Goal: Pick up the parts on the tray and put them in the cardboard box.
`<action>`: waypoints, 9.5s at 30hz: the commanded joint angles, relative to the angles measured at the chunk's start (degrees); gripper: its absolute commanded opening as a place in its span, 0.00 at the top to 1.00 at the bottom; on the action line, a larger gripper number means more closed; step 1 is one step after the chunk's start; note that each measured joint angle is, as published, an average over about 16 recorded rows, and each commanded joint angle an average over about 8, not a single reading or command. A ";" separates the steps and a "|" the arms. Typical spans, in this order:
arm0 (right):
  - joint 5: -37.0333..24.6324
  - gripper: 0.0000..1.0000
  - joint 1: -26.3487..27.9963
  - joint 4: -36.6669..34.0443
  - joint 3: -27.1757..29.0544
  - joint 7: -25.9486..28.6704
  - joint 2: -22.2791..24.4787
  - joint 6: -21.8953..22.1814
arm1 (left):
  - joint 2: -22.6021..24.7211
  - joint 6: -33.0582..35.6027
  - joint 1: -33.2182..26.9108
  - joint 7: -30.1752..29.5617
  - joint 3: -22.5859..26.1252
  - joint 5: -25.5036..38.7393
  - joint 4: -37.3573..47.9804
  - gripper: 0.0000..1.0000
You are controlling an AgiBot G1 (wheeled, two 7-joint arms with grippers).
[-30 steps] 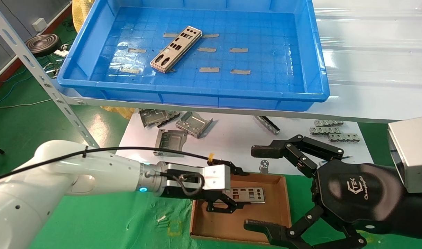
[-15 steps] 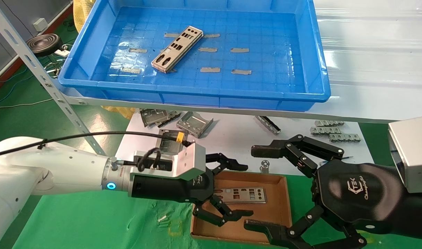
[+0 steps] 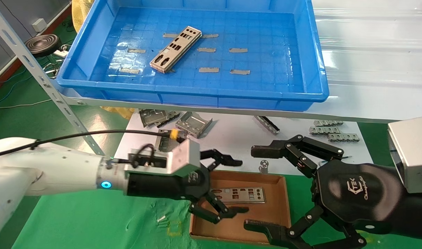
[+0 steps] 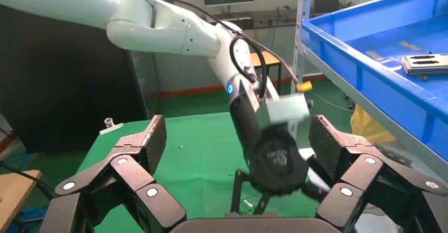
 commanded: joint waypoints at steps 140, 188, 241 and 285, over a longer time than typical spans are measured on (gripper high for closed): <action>0.03 0.00 0.00 -0.02 -0.02 -0.02 0.01 0.02 | -35.79 -0.59 23.73 -32.89 -27.80 -14.03 -53.50 0.00; 0.03 0.00 0.00 -0.02 -0.02 -0.02 0.01 0.02 | -35.79 -0.59 23.73 -32.89 -27.80 -14.03 -53.49 0.00; 0.03 0.00 0.00 -0.02 -0.02 -0.02 0.01 0.02 | -35.79 -0.59 23.73 -32.89 -27.80 -14.03 -53.49 0.00; 0.03 0.00 0.00 -0.02 -0.02 -0.02 0.01 0.02 | -35.79 -0.59 23.73 -32.89 -27.80 -14.03 -53.49 0.00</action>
